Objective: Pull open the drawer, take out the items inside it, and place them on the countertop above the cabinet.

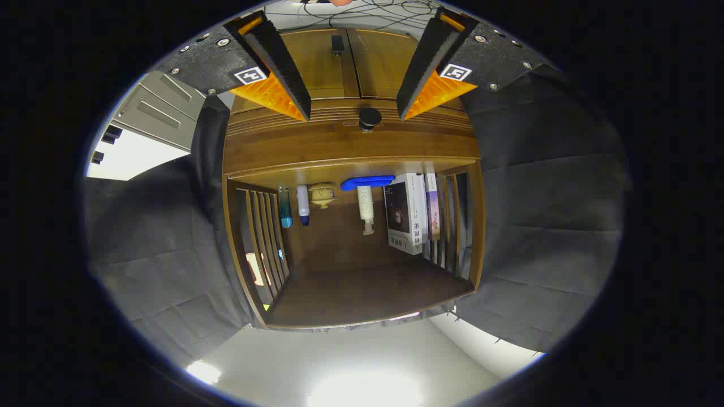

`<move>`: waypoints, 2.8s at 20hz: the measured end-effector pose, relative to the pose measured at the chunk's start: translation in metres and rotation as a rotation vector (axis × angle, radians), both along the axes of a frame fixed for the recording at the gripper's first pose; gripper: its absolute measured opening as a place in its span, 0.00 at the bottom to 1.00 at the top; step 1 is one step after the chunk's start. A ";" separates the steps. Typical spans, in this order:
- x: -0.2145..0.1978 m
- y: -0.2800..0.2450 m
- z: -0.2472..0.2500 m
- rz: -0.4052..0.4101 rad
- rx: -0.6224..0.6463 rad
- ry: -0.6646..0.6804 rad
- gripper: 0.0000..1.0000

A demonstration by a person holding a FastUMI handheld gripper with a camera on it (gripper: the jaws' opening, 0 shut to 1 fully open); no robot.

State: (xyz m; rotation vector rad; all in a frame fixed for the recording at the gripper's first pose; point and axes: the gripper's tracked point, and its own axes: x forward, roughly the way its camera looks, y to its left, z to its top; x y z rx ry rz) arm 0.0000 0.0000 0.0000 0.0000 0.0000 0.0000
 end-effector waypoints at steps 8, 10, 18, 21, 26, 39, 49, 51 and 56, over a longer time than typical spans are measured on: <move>0.006 -0.011 -0.014 0.008 -0.004 0.008 0.95; 0.006 -0.013 -0.017 0.011 0.000 0.009 0.95; 0.004 -0.013 -0.019 0.014 -0.003 -0.001 0.95; 0.005 -0.013 -0.018 0.016 -0.005 -0.004 0.95; 0.015 -0.011 -0.018 0.013 -0.003 0.007 0.95; 0.102 0.012 -0.061 0.035 -0.065 0.130 0.95; 0.149 0.002 -0.088 -0.002 -0.066 0.200 0.93; 0.154 0.002 -0.089 -0.017 -0.056 0.211 0.88; 0.155 0.011 -0.094 -0.018 -0.023 0.233 0.60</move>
